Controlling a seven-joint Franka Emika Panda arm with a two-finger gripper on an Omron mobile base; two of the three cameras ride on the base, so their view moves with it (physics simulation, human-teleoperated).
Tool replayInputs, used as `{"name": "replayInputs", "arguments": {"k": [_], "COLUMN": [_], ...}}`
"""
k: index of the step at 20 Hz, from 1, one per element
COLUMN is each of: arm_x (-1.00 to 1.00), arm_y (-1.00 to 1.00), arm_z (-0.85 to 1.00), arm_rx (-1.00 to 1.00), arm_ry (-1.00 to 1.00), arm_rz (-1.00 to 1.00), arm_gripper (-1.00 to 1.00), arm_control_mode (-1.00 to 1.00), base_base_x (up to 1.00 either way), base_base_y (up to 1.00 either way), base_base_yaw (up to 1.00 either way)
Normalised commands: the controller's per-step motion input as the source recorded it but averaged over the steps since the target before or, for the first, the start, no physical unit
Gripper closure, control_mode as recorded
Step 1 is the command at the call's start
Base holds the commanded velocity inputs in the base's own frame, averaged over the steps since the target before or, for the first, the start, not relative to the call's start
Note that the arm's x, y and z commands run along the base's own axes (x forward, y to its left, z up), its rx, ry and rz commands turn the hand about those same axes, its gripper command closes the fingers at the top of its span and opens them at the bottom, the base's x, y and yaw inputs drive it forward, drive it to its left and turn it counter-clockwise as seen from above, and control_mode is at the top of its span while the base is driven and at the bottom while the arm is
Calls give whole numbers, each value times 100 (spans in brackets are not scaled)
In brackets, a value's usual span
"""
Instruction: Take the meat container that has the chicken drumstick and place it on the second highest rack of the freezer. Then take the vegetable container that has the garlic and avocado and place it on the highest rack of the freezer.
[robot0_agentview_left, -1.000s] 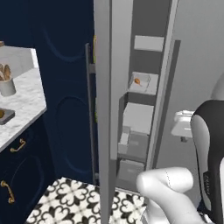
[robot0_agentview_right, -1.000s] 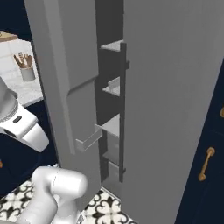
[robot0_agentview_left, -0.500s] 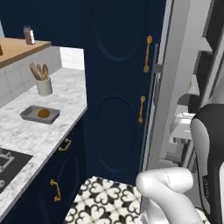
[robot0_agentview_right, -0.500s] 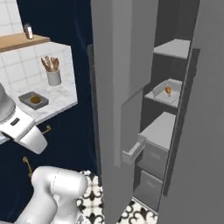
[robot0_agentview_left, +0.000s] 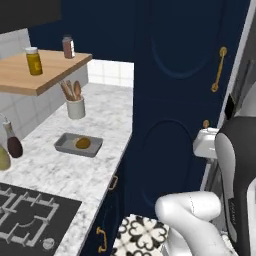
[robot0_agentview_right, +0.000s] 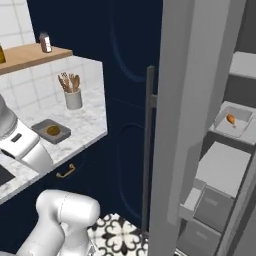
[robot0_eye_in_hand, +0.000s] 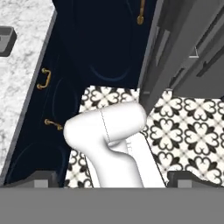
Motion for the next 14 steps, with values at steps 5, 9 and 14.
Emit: {"name": "replayInputs", "arguments": {"k": [5,9,14], "arm_x": [0,71,92], "arm_y": [0,57,82], "arm_z": [0,-3,-36], "arm_rx": [0,1,0], "arm_ry": [0,0,0], "arm_rz": [0,-3,-5], "arm_gripper": [-100,-100,-100], "arm_control_mode": [100,-100,-100], "base_base_x": [67,0,0], "base_base_y": [59,0,0], "base_base_yaw": [-10,0,0]}}
